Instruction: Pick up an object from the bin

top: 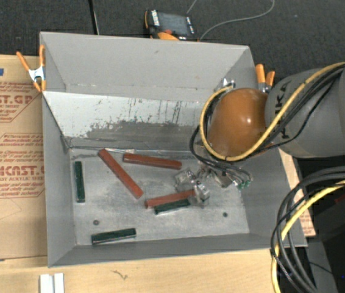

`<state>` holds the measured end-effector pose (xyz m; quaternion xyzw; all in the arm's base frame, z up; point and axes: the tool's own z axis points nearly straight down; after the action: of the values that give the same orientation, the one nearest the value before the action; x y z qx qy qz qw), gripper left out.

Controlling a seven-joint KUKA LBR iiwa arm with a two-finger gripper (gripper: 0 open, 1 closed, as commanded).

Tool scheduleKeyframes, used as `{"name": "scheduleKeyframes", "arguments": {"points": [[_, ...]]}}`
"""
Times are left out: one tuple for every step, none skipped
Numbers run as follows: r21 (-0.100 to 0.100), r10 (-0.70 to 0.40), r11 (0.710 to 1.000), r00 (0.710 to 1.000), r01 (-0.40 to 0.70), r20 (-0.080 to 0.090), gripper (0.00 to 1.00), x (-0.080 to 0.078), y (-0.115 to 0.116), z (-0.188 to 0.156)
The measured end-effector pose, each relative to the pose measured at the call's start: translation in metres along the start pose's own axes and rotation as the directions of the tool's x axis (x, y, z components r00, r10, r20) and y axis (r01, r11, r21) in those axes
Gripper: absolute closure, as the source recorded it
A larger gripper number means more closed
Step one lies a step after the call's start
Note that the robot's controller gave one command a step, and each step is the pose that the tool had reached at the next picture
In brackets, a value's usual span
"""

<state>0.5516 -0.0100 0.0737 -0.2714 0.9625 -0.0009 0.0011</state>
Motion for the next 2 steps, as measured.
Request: {"name": "scheduleKeyframes", "arguments": {"points": [[-0.003, -0.001, 1.0, 1.0, 0.001, 0.003, 0.0, -0.0001, 0.0024, 0.0032], [-0.002, -0.001, 1.0, 1.0, 0.001, -0.002, 1.0, 0.0007, 0.0008, 0.0012]]}}
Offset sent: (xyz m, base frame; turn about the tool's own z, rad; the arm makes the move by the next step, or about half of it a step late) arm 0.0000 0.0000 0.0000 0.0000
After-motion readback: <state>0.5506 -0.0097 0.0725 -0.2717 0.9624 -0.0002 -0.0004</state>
